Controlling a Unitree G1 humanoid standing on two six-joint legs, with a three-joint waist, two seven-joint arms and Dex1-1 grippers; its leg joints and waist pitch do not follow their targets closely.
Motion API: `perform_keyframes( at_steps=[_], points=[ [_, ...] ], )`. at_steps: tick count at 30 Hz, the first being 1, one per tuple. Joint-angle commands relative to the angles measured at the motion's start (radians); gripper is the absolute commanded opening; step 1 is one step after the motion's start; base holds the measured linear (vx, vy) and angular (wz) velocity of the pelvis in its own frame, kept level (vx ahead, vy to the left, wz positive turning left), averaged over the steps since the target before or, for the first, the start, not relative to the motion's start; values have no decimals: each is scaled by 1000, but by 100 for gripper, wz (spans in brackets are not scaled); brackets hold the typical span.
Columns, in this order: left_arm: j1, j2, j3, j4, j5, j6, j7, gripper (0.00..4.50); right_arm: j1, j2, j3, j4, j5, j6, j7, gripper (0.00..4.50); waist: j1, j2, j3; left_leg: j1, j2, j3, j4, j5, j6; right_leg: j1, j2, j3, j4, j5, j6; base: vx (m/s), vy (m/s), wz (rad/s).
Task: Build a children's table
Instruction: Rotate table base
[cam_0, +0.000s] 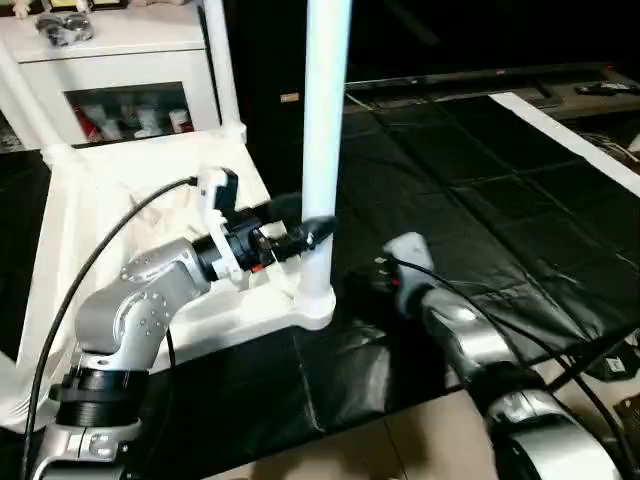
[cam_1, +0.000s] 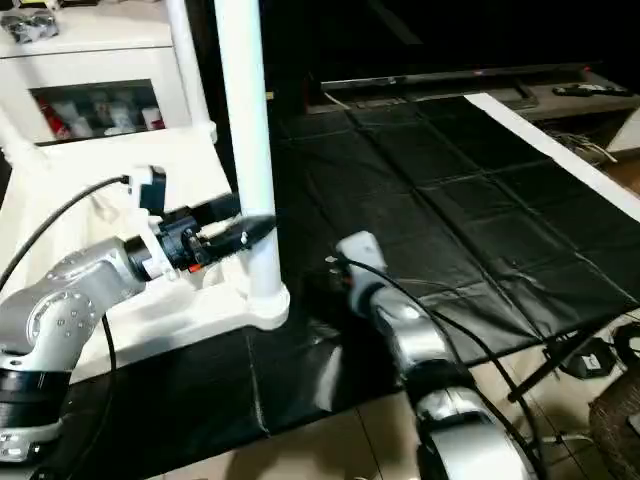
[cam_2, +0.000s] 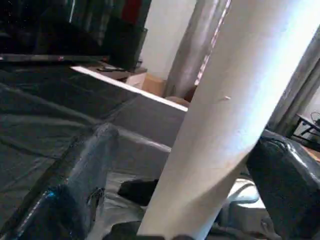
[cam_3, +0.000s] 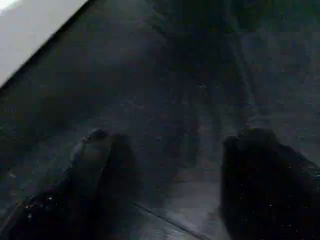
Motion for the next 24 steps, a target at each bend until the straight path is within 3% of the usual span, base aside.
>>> perform_keyframes(
  at_steps=[1,3,4,5,6,8,9,11,16,18,19,20,21,22,23,24],
  points=[
    [-8,25,12,-1,17,-9,0,450,39,-31,-26,-82,44,9,62,450,6,5,-60,-4,11,5,-68,-199,22,59,-54,50,-74,-260,-165,0,0,0],
    [11,35,6,-22,24,-8,-1,450,64,-46,-29,-155,64,24,101,450,7,7,-61,-3,12,3,-69,-206,24,59,-55,49,-75,-273,-160,0,0,0],
    [36,38,5,-49,36,-11,9,450,93,-60,-27,-235,74,36,126,450,6,13,-58,-6,12,1,-71,-216,21,61,-54,48,-76,-288,-155,0,0,0],
    [42,39,5,-54,39,-12,12,450,99,-62,-26,-252,76,38,131,450,5,7,-58,-8,14,-1,-72,-222,21,63,-54,48,-78,-301,-143,0,0,0],
    [67,29,17,-85,34,-16,30,450,123,-70,-29,-318,88,56,136,450,1,13,-58,-6,12,-1,-71,-220,22,60,-53,47,-77,-311,-145,0,0,0],
    [167,22,37,-183,25,-13,80,450,200,-77,-55,-509,120,77,99,450,1,7,-56,-8,18,0,-73,-217,22,60,-55,50,-79,-306,-138,0,0,0],
    [167,22,37,-183,25,-13,80,450,200,-77,-55,-509,120,77,99,450,3,8,-56,-8,20,-1,-74,-215,23,61,-56,51,-79,-302,-133,0,0,0],
    [229,17,54,-226,46,-18,137,450,248,-75,-74,-621,142,105,69,450,1,6,-55,-1,15,4,-73,-230,28,49,-48,49,-85,-335,-129,0,0,0],
    [326,-30,119,-312,80,-7,293,450,349,-66,-54,-813,131,175,38,450,4,-6,-47,-2,13,1,-77,-279,23,44,-46,46,-100,-452,-64,0,0,0],
    [361,-47,132,-360,70,4,328,450,379,-51,-50,-872,113,199,-4,450,4,-3,-45,-4,11,-1,-79,-286,16,39,-47,45,-107,-494,-35,0,0,0],
    [374,-51,135,-375,69,-3,334,450,395,-45,-46,-898,115,198,-10,450,3,-4,-46,-3,11,-2,-79,-289,16,39,-47,45,-107,-501,-30,0,0,0],
    [392,-51,135,-391,77,-20,344,450,423,-42,-37,-939,117,199,-15,450,4,-18,-44,-7,10,-2,-79,-293,17,39,-47,44,-109,-522,-12,0,0,0],
    [401,-49,133,-397,84,-31,349,450,438,-44,-30,-961,118,199,-15,450,7,-11,-45,-4,11,-3,-79,-292,16,35,-49,46,-111,-527,2,0,0,0],
    [401,-49,133,-397,84,-31,349,450,438,-44,-30,-961,118,199,-15,450,5,-10,-44,-6,11,-4,-80,-294,16,35,-48,45,-112,-527,6,0,0,0],
    [405,-65,137,-368,138,-80,392,450,470,-17,-45,-972,142,140,-24,450,4,-14,-43,-4,8,-4,-80,-302,15,32,-46,43,-116,-538,17,0,0,0],
    [404,-72,138,-358,156,-93,410,450,478,-10,-53,-971,140,118,-34,450,5,-12,-44,-4,9,-4,-81,-307,18,30,-47,44,-119,-536,22,0,0,0]
  ],
)
